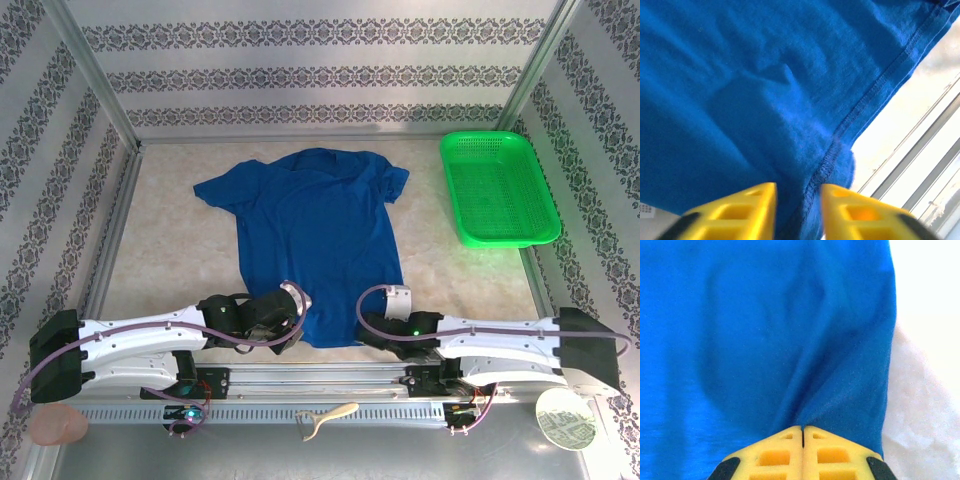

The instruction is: Fold the inside-out t-shirt

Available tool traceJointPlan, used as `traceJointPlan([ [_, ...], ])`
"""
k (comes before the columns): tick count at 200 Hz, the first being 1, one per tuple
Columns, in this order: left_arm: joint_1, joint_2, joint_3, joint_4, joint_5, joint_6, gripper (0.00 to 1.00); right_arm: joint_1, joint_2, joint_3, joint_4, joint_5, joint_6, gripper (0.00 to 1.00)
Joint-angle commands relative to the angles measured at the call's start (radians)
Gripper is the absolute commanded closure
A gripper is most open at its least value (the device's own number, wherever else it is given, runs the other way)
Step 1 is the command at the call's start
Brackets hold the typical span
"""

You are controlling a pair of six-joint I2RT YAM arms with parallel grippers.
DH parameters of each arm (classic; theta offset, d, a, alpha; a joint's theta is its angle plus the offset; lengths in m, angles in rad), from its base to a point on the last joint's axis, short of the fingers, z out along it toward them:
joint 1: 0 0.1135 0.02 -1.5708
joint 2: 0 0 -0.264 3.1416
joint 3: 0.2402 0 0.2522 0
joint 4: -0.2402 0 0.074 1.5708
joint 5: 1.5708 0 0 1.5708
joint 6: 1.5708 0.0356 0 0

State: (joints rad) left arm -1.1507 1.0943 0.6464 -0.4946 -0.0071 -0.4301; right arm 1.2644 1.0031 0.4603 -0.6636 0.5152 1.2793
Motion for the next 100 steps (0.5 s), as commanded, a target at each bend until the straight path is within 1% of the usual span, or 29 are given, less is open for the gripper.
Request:
traceJointPlan([
  [1, 0.003, -0.02, -0.005, -0.035, -0.015, -0.002, 0.4, -0.019, -0.104, 0.041, -0.043, 0.02, -0.065, 1.0],
  [19, 0.003, -0.041, -0.005, -0.058, -0.028, 0.0, 0.23, -0.041, -0.199, 0.043, -0.061, 0.016, -0.083, 1.0],
  [32, 0.003, -0.061, 0.0, -0.074, -0.035, 0.003, 0.14, -0.058, -0.259, 0.042, -0.078, 0.016, -0.087, 1.0],
  [41, 0.003, -0.077, 0.005, -0.079, -0.036, 0.009, 0.11, -0.066, -0.297, 0.04, -0.087, 0.013, -0.089, 1.0],
  [70, 0.003, -0.069, 0.041, -0.05, -0.005, 0.053, 0.08, -0.086, -0.41, 0.036, -0.09, 0.019, -0.09, 1.0],
  [100, -0.005, 0.054, 0.123, 0.009, 0.025, 0.126, 0.08, -0.1, -0.482, 0.045, -0.095, 0.024, -0.097, 1.0],
])
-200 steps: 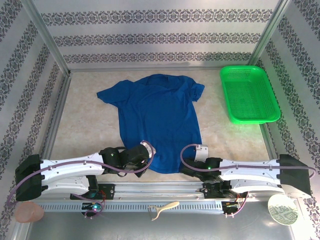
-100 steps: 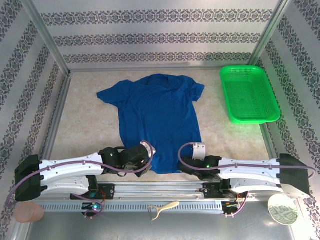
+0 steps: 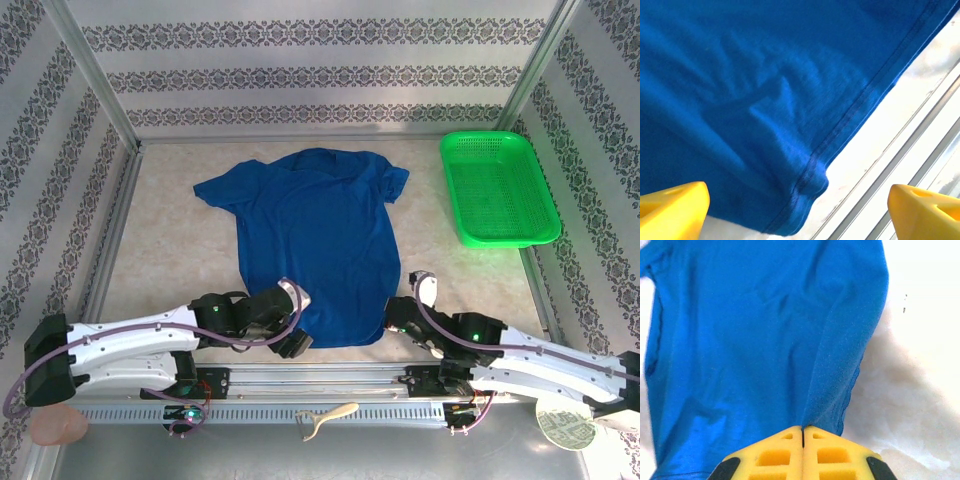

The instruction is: Fold the inside-out t-shirt

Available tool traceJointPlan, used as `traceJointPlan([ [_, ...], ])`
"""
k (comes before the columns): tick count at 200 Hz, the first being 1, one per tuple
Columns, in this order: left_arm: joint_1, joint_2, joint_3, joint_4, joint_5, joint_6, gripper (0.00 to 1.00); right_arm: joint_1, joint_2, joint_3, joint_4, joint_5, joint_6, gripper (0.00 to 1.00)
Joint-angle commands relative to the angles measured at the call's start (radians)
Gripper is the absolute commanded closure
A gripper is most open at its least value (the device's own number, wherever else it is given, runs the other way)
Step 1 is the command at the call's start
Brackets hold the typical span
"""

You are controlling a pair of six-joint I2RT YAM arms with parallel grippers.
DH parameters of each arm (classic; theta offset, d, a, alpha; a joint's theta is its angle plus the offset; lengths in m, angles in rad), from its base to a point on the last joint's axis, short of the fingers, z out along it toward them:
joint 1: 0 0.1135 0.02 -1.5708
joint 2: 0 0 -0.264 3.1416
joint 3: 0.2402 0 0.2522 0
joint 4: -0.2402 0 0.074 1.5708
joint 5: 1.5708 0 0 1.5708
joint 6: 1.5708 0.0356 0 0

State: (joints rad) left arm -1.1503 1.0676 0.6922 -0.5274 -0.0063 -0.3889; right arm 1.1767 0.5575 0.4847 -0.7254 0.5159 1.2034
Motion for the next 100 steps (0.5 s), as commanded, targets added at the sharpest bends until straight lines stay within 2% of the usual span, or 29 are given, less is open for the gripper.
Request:
traceJointPlan([
  [1, -0.007, 0.085, 0.081, 0.044, 0.024, 0.086, 0.08, -0.013, -0.037, 0.021, -0.033, 0.024, -0.021, 1.0],
  [64, -0.09, 0.387, 0.203, 0.32, 0.072, 0.178, 0.08, -0.019, -0.022, 0.035, -0.028, 0.022, -0.025, 1.0],
  [100, -0.162, 0.51, 0.194, 0.498, -0.021, 0.173, 0.08, -0.02, -0.023, 0.03, -0.019, 0.025, -0.022, 1.0],
])
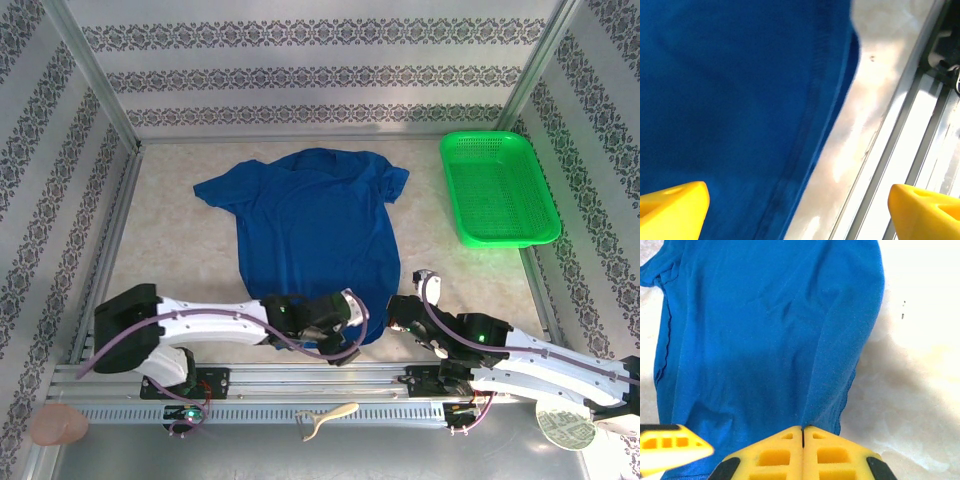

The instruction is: Fold the inside-out t-shirt

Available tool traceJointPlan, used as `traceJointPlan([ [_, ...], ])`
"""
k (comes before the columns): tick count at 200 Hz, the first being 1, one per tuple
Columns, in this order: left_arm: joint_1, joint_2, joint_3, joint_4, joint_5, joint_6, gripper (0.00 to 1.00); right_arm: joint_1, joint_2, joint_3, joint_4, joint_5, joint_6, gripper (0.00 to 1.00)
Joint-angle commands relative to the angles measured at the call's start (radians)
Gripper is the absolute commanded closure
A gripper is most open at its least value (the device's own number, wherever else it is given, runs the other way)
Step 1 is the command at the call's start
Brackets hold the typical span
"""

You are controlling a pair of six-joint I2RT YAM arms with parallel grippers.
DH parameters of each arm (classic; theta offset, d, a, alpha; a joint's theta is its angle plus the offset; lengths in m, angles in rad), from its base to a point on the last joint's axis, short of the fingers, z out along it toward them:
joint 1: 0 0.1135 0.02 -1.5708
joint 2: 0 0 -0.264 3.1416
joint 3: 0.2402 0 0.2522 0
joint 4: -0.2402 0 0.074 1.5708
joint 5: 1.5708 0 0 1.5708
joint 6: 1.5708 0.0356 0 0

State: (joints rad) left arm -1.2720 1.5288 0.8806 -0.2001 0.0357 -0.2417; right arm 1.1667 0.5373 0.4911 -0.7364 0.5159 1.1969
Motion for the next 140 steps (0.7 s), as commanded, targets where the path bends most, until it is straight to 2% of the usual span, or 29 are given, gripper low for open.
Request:
traceJointPlan([
  [1, -0.042, 0.052, 0.005, 0.176, -0.064, 0.024, 0.08, -0.01, -0.003, 0.023, -0.008, 0.025, -0.016, 1.0],
  [66, -0.047, 0.155, -0.002, 0.284, -0.186, 0.019, 0.08, -0.01, -0.021, 0.016, -0.01, 0.024, -0.007, 1.0],
  [86, -0.047, 0.184, 0.003, 0.293, -0.225, 0.02, 0.11, -0.011, -0.025, 0.013, -0.01, 0.024, -0.005, 1.0],
  [116, -0.045, 0.223, -0.011, 0.327, -0.292, 0.024, 0.3, -0.011, -0.031, 0.011, -0.014, 0.022, -0.002, 1.0],
  [126, -0.042, 0.23, -0.019, 0.34, -0.305, 0.022, 0.4, -0.011, -0.035, 0.009, -0.018, 0.024, 0.002, 1.0],
  [140, -0.038, 0.231, -0.027, 0.346, -0.318, 0.019, 0.61, -0.011, -0.043, 0.005, -0.022, 0.024, 0.004, 1.0],
])
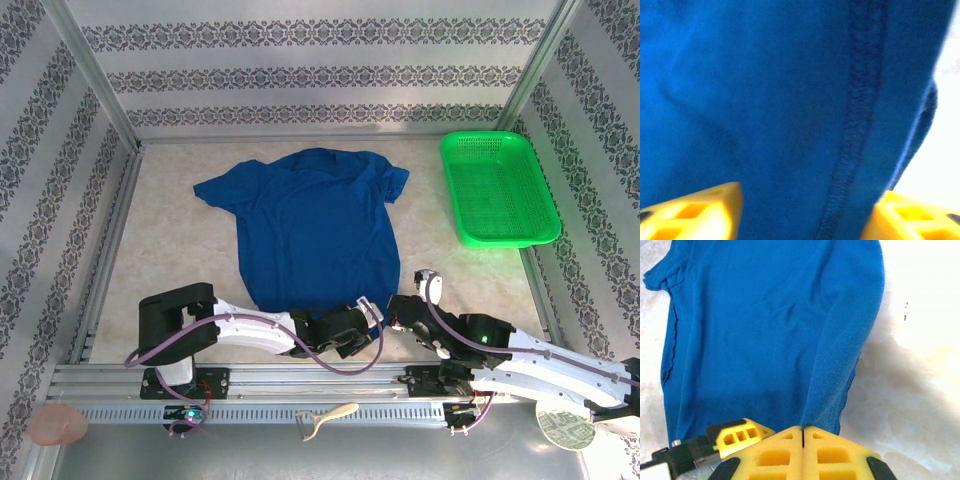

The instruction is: Fold the inside-out t-shirt

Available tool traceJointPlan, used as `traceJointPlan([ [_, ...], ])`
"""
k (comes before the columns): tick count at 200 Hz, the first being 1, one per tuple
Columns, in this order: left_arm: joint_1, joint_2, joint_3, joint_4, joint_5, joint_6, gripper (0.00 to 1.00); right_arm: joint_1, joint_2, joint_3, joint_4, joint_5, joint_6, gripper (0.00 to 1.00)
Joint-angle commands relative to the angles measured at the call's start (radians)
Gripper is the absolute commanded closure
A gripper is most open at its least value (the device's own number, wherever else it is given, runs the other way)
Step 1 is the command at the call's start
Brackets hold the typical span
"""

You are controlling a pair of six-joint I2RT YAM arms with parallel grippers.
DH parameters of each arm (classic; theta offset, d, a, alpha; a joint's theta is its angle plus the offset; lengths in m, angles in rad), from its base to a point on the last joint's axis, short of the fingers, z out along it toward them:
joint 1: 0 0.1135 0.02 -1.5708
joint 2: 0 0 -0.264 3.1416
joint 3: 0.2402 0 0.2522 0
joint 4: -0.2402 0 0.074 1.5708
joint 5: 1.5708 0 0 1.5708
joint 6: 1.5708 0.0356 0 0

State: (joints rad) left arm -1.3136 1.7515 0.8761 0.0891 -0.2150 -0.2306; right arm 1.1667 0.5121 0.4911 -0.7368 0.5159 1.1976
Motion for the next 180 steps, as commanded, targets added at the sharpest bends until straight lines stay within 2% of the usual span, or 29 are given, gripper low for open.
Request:
traceJointPlan([
  [1, 0.004, 0.007, -0.022, 0.057, -0.069, 0.008, 0.63, -0.012, -0.018, 0.004, -0.022, 0.024, 0.004, 1.0],
  [21, 0.006, -0.033, -0.034, 0.034, -0.092, 0.019, 1.0, -0.01, -0.031, -0.009, -0.037, 0.026, 0.014, 1.0],
  [32, 0.012, -0.087, -0.04, 0.004, -0.091, 0.026, 1.0, -0.011, -0.043, -0.019, -0.052, 0.031, 0.025, 1.0],
  [49, 0.027, -0.196, -0.04, -0.062, -0.059, 0.041, 1.0, -0.011, -0.071, -0.041, -0.061, 0.029, 0.042, 0.69],
  [62, 0.04, -0.279, -0.03, -0.124, -0.026, 0.056, 1.0, -0.011, -0.101, -0.058, -0.05, 0.02, 0.051, 0.58],
  [96, 0.081, -0.435, -0.01, -0.246, 0.043, 0.102, 1.0, -0.009, -0.181, -0.096, 0.058, -0.029, 0.068, 0.51],
  [122, 0.113, -0.483, 0.005, -0.3, 0.05, 0.125, 1.0, 0.0, -0.197, -0.141, 0.256, -0.079, 0.107, 0.49],
  [148, 0.122, -0.492, 0.009, -0.311, 0.038, 0.132, 1.0, 0.053, -0.131, -0.187, 0.461, -0.047, 0.159, 0.42],
  [180, 0.128, -0.491, 0.005, -0.305, 0.007, 0.12, 1.0, 0.13, 0.021, -0.154, 0.604, 0.024, 0.171, 0.35],
])
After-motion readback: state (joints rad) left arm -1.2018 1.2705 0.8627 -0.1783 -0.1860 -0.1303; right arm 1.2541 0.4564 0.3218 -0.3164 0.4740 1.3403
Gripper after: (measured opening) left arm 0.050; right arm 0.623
